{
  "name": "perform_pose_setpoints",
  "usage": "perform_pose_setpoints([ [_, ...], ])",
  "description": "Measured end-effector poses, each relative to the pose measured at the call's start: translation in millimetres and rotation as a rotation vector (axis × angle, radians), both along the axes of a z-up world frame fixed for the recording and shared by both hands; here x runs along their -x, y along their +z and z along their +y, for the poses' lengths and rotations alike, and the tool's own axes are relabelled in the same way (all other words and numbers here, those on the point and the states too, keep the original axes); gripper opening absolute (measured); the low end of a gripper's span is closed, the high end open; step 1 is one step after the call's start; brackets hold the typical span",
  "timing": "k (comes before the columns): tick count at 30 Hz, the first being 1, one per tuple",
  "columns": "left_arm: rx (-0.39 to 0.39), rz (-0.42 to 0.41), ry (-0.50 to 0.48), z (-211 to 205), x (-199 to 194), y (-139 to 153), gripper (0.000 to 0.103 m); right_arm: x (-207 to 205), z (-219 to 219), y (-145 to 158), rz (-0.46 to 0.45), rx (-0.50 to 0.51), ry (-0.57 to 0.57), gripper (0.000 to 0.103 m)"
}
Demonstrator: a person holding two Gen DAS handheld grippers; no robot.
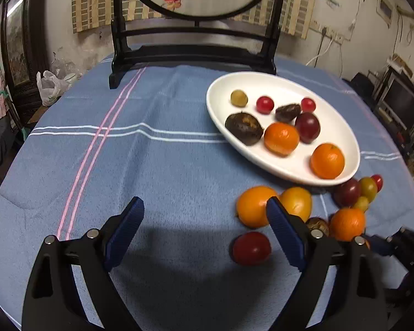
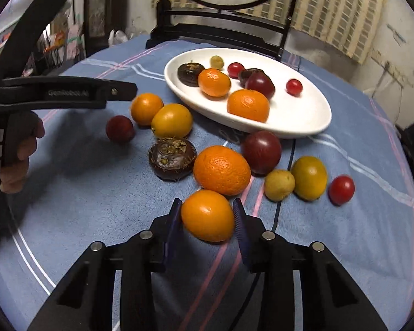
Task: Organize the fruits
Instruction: 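Move both open grippers back toward the fruit pile, then grasp a red tomato with the left gripper while the right gripper grasps a mandarin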
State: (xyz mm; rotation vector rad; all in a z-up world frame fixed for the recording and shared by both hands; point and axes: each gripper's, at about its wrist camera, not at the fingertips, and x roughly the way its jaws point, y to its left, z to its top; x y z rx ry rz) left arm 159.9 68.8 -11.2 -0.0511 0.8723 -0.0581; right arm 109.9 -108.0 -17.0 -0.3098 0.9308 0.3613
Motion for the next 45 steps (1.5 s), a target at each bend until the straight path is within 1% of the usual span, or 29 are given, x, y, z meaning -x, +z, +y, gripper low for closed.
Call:
perform_pose_setpoints([
  [2, 0.006, 0.019, -0.015, -2.4, 0.0, -1.1, 0.088, 1.7, -2.8, 8.2, -0.023, -0.028, 0.011, 0.038],
  [4, 0.021, 0.025, -0.033, -4.2, 1.8, -1.2, 0.088, 4.8, -11.5, 17.0, -0.055, -0.1, 0.018, 0.038],
  [6, -0.005, 0.022, -0.043, -8.2, 3.8, -1.7, 0.088, 4.2, -20.9, 16.2, -0.045, -0.162, 0.013, 0.038],
  [7, -0.021, 0.024, -0.042, -10.3, 4.7, -2.2, 0.088, 3.5, -25.0, 15.0, -0.034, -0.176, 0.008, 0.038],
  [9, -0.052, 0.037, -0.037, -12.5, 8.0, -4.1, 0.086, 2.9, -30.8, 15.3, -0.038, -0.194, 0.004, 0.038],
  [11, -0.057, 0.032, -0.046, -12.5, 11.2, -2.9, 0.08, -0.2, -37.7, 14.7, -0.027, -0.222, -0.005, 0.038],
  [13, -0.056, 0.024, -0.051, -11.6, 12.8, -2.2, 0.08, -1.9, -42.1, 14.3, -0.02, -0.233, -0.018, 0.038],
  [15, -0.067, 0.041, -0.06, -13.9, 12.8, -7.0, 0.08, -1.2, -43.3, 17.1, -0.04, -0.228, -0.03, 0.038],
  [17, -0.059, 0.051, -0.088, -19.3, 13.7, -9.2, 0.08, -0.3, -44.1, 19.7, -0.056, -0.231, -0.034, 0.038],
  [19, -0.074, 0.049, -0.108, -25.0, 15.6, -11.1, 0.079, 0.3, -44.8, 21.6, -0.067, -0.235, -0.038, 0.038],
  [21, -0.079, 0.053, -0.126, -29.0, 16.3, -13.8, 0.071, 0.2, -44.2, 20.8, -0.067, -0.231, -0.041, 0.038],
  [22, -0.063, 0.065, -0.145, -30.6, 15.9, -16.1, 0.064, 0.2, -43.6, 19.8, -0.067, -0.228, -0.042, 0.038],
  [23, -0.04, 0.086, -0.172, -33.4, 15.6, -19.1, 0.048, -0.3, -43.3, 19.5, -0.069, -0.228, -0.042, 0.038],
  [24, -0.027, 0.111, -0.201, -37.7, 15.1, -23.4, 0.04, -0.8, -43.5, 19.1, -0.067, -0.231, -0.043, 0.038],
  [25, -0.058, 0.096, -0.202, -41.0, 16.6, -23.2, 0.036, -1.0, -43.7, 18.7, -0.065, -0.235, -0.044, 0.038],
  [26, -0.085, 0.089, -0.22, -46.0, 18.2, -23.4, 0.028, -0.5, -43.6, 18.7, -0.067, -0.237, -0.043, 0.038],
  [27, -0.101, 0.083, -0.234, -49.6, 20.2, -23.1, 0.028, -0.1, -43.8, 18.7, -0.069, -0.237, -0.041, 0.038],
  [29, -0.093, 0.088, -0.236, -49.4, 20.9, -22.7, 0.028, 0.6, -43.2, 18.7, -0.073, -0.235, -0.041, 0.038],
  [32, -0.011, 0.091, -0.229, -39.6, 19.7, -15.0, 0.027, 1.8, -44.3, 21.2, -0.087, -0.246, -0.042, 0.038],
  [34, 0.024, 0.08, -0.23, -35.9, 19.3, -6.2, 0.027, 2.6, -46.2, 24.3, -0.099, -0.264, -0.046, 0.038],
  [35, 0.034, 0.069, -0.215, -32.9, 18.9, 2.2, 0.027, 2.3, -47.9, 26.5, -0.101, -0.269, -0.06, 0.038],
  [37, 0.019, 0.042, -0.21, -35.7, 17.4, 14.5, 0.027, 2.6, -48.9, 32.5, -0.113, -0.279, -0.069, 0.038],
  [39, -0.023, 0.015, -0.206, -39.3, 13.8, 27.6, 0.027, 1.9, -49.3, 42.0, -0.129, -0.294, -0.066, 0.038],
  [40, -0.027, 0.009, -0.201, -41.2, 12.3, 31.6, 0.027, 0.2, -49.4, 47.1, -0.137, -0.298, -0.063, 0.038],
  [44, -0.007, -0.005, -0.169, -41.3, -7.9, 45.6, 0.027, -17.9, -47.8, 64.5, -0.173, -0.261, -0.046, 0.038],
  [45, 0.01, -0.009, -0.159, -40.6, -16.9, 48.5, 0.027, -27.8, -46.8, 67.5, -0.181, -0.245, -0.042, 0.038],
])
